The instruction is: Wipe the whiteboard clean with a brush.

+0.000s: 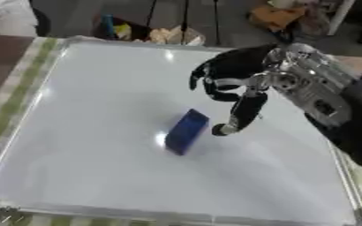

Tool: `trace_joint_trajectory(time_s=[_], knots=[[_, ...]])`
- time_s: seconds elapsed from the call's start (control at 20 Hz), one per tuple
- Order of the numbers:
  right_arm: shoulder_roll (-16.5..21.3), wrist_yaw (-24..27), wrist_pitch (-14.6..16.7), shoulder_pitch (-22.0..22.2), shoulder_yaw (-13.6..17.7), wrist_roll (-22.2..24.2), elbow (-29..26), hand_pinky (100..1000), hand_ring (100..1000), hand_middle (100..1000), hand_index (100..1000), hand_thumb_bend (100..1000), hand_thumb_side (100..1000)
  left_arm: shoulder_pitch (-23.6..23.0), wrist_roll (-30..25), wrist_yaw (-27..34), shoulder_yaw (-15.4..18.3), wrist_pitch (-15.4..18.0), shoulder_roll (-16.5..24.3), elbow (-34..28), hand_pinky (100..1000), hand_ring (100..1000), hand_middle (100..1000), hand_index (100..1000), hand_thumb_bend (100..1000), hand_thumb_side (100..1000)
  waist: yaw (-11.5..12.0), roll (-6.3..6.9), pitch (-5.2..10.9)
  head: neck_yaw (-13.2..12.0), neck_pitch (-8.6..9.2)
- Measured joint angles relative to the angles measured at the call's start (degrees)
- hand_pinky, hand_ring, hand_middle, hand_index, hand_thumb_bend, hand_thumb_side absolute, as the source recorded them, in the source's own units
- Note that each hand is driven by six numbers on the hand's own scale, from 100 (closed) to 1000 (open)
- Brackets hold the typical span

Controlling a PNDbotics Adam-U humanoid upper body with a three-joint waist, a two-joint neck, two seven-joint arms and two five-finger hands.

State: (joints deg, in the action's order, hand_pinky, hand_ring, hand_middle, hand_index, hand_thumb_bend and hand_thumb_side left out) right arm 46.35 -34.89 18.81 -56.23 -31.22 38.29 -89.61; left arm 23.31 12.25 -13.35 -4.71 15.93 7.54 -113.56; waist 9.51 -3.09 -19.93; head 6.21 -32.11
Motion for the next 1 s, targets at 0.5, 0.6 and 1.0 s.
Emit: trace_joint_trajectory(time_s=[0.5, 0.6, 1.0], knots=[[-1.4, -0.8, 6.8, -1.3, -1.1, -1.8, 3.1, 868, 929, 854, 142, 425, 366, 0.0, 0.0, 0.1, 0.0, 0.0, 0.0, 0.0, 435, 788, 687, 652, 100, 917, 0.5, -0.59, -0.28, 0.0, -0.05], [-1.9, -0.9, 7.6, -1.3, -1.4, -1.8, 3.8, 867, 929, 856, 142, 424, 365, 0.0, 0.0, 0.1, 0.0, 0.0, 0.0, 0.0, 434, 789, 687, 652, 100, 917, 0.8, -0.59, -0.38, 0.0, -0.05], [-2.9, -2.1, 9.4, -1.8, -2.0, -2.0, 5.3, 869, 932, 869, 141, 407, 360, 0.0, 0.0, 0.2, 0.0, 0.0, 0.0, 0.0, 434, 789, 686, 651, 100, 918, 0.9, -0.68, -0.51, 0.2, 0.09]])
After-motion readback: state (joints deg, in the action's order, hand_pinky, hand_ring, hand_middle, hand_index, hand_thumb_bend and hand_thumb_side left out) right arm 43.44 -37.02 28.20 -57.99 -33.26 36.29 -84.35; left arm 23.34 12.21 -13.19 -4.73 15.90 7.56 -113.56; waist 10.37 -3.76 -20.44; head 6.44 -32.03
